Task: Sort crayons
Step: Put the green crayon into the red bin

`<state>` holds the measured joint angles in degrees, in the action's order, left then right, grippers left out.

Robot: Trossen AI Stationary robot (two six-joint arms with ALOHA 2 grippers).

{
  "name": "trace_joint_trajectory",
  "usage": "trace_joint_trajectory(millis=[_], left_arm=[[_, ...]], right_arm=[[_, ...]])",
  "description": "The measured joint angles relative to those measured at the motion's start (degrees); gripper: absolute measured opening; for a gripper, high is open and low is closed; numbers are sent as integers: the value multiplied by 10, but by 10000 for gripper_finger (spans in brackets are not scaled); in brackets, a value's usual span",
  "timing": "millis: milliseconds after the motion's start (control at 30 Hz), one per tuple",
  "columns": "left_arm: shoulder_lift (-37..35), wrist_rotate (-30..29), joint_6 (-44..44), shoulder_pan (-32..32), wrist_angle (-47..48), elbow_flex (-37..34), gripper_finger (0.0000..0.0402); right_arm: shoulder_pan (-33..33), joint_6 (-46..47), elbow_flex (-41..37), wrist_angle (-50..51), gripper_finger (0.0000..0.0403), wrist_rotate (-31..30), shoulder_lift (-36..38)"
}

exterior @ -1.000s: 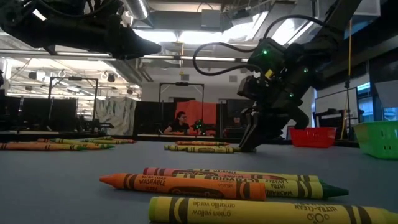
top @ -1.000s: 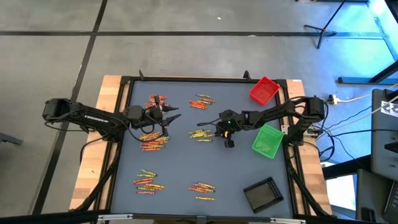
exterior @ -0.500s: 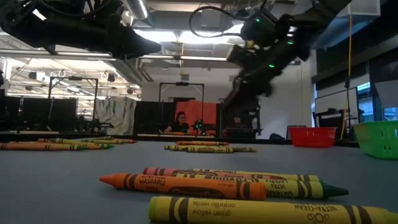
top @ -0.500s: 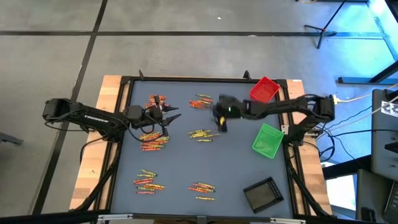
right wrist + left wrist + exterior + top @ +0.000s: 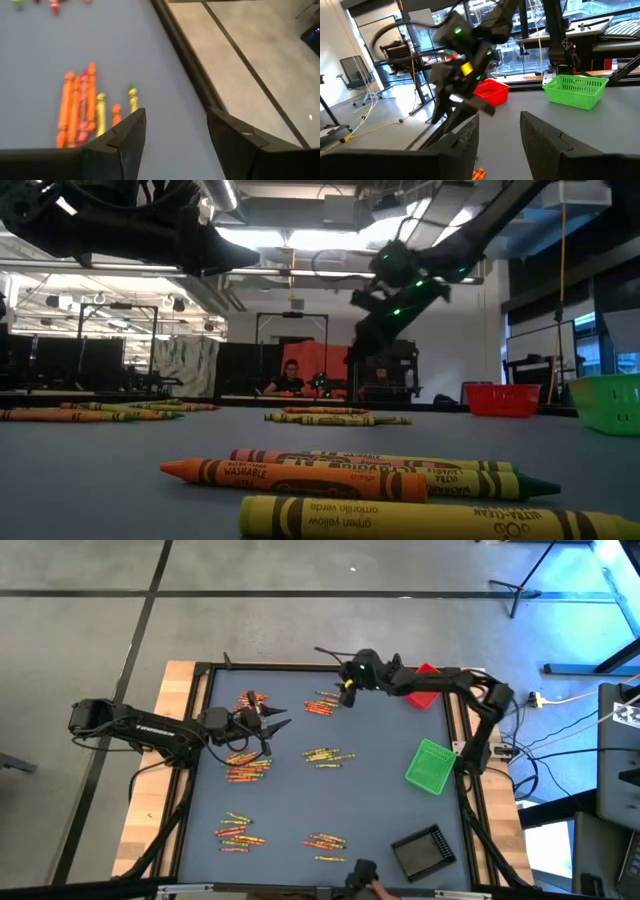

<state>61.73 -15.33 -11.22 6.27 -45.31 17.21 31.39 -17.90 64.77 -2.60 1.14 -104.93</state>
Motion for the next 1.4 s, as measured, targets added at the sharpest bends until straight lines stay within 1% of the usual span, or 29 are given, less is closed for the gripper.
trace_joint_trajectory(millis=[67, 167, 300, 500, 700, 1000, 1200, 1300, 1400], left_arm=[[0, 0, 0, 0, -6, 0, 127], [0, 0, 0, 0, -7, 0, 127], [0, 0, 0, 5, -7, 0, 127], [0, 7, 1, 8, -4, 0, 127], [0, 10, 1, 8, -3, 0, 127], [0, 11, 1, 8, -4, 0, 127], [0, 11, 1, 8, -4, 0, 127], [0, 11, 1, 8, -4, 0, 127], [0, 11, 1, 8, -4, 0, 128]], right_arm=[[7, 1, 33, 49, 194, 1, -26], [14, 1, 80, 125, 170, 21, -65], [18, 1, 128, 184, 140, 44, -106], [16, 1, 143, 193, 116, 45, -138], [16, 1, 144, 196, 115, 46, -140], [16, 10, 144, 198, 115, 74, -159], [16, 7, 144, 192, 114, 65, -161], [16, -4, 144, 193, 99, 64, -161], [16, -9, 144, 193, 62, 62, -161]])
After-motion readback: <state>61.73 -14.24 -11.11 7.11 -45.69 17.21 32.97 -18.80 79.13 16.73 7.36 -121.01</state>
